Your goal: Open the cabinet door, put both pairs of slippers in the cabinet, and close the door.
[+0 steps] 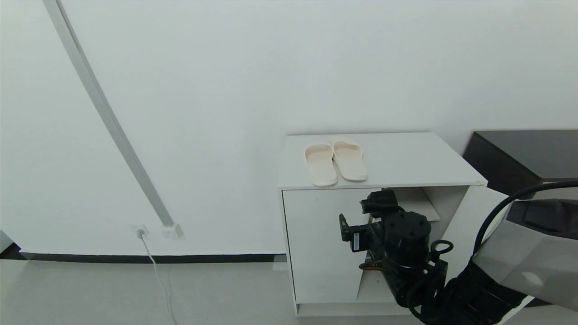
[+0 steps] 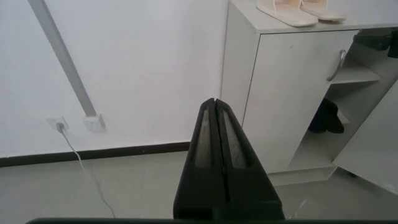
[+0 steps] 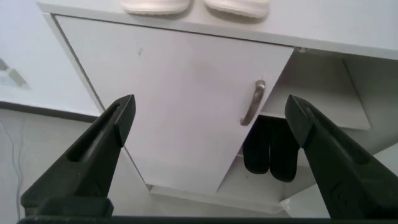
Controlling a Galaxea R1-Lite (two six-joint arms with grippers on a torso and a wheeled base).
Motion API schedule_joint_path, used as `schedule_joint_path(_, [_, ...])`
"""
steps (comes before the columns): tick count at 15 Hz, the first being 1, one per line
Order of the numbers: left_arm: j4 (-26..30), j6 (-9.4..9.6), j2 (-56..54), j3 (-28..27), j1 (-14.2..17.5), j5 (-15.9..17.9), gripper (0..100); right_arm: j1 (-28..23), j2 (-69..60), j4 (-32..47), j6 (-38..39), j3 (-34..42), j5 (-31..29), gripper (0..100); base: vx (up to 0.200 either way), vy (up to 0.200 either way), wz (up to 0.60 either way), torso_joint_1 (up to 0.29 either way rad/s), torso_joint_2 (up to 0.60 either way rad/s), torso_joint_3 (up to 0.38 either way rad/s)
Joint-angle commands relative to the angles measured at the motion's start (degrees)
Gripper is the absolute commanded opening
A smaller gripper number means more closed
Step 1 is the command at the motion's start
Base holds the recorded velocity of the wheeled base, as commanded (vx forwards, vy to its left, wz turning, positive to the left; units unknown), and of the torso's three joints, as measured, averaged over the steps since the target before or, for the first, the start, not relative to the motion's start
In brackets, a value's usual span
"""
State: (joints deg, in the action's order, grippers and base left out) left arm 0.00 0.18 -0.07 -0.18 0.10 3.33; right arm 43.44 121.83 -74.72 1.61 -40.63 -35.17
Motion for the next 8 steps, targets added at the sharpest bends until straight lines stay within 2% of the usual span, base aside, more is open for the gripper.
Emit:
schedule_joint_path(1, [0.0,0.08,0.1,0.0,0.0,0.0,0,-1.2,-2.0,5.6,0.1,-5.1,0.4,100,0.000,0.000,0.00,0.000,0.00,0.000])
schedule_joint_path(5, [0.0,0.96,0.1,0.0,0.0,-0.2,0,-1.2,-5.6,31.4,5.9,-24.3,0.5,100,0.000,0.000,0.00,0.000,0.00,0.000])
schedule_joint_path(6, [0.0,0.87,0.1,0.0,0.0,-0.2,0,-1.1,-5.8,35.3,7.3,-27.0,0.5,100,0.000,0.000,0.00,0.000,0.00,0.000])
schedule_joint_path(8, [0.0,0.34,0.1,0.0,0.0,-0.3,0,-0.9,-5.5,36.3,7.4,-27.8,0.5,100,0.000,0.000,0.00,0.000,0.00,0.000])
